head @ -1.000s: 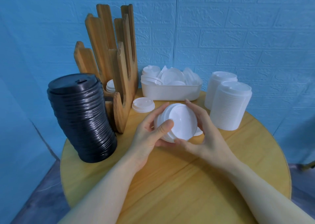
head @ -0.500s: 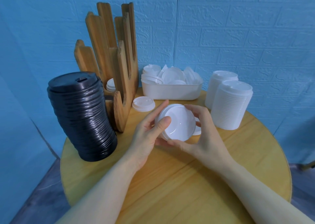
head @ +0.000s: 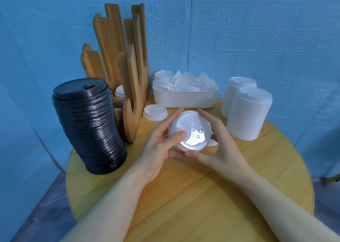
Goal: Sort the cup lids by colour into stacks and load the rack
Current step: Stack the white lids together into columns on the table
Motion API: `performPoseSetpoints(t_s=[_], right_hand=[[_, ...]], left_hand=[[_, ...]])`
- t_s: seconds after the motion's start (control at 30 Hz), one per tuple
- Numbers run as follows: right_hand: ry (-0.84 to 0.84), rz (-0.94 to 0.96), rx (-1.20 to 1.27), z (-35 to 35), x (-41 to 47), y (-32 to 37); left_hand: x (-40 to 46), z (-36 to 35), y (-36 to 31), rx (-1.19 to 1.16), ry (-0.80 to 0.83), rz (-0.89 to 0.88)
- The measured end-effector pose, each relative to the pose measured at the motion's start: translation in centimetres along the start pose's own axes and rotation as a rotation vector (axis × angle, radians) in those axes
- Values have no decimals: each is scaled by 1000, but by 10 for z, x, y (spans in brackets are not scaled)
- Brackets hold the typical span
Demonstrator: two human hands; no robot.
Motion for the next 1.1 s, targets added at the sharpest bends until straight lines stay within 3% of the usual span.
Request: performPoseSetpoints(t_s=[0.13,0.3,0.4,0.5,0.63,0.83,0.93,1.1], right_hand=[[14,-87,-148,5,2,-15],[24,-294,-658,25,-6,-47],[31,-313,-719,25,-6,-53],[-77,-257,-671,30,-4,-43],[-255,-294,-410,47,-6,-38],[-490,-461,317,58,-15,-52],[-475,-526,597,46,-13,-61],[-289,-528,965,16,-5,-55]], left_hand=[[2,12,-3,-15,-101,-35],[3,34,-7,-88,-248,-58],[2,37,-7,-91,-276,-50],[2,36,-7,-80,-274,-42],[1,39,-7,-68,-303,-45],[0,45,-7,-42,-370,-59],[1,49,-6,-29,-393,-68],[1,40,-6,17,-341,-69]])
Point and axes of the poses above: each hand's wrist, its own x-axis towards the middle knuckle, its own z-axis out of the back of the hand, y = z × x, the point moved 10 cm from there along x, towards the middle knuckle, and after that the axes turned 3 degrees about x, right-handed, at the moved point
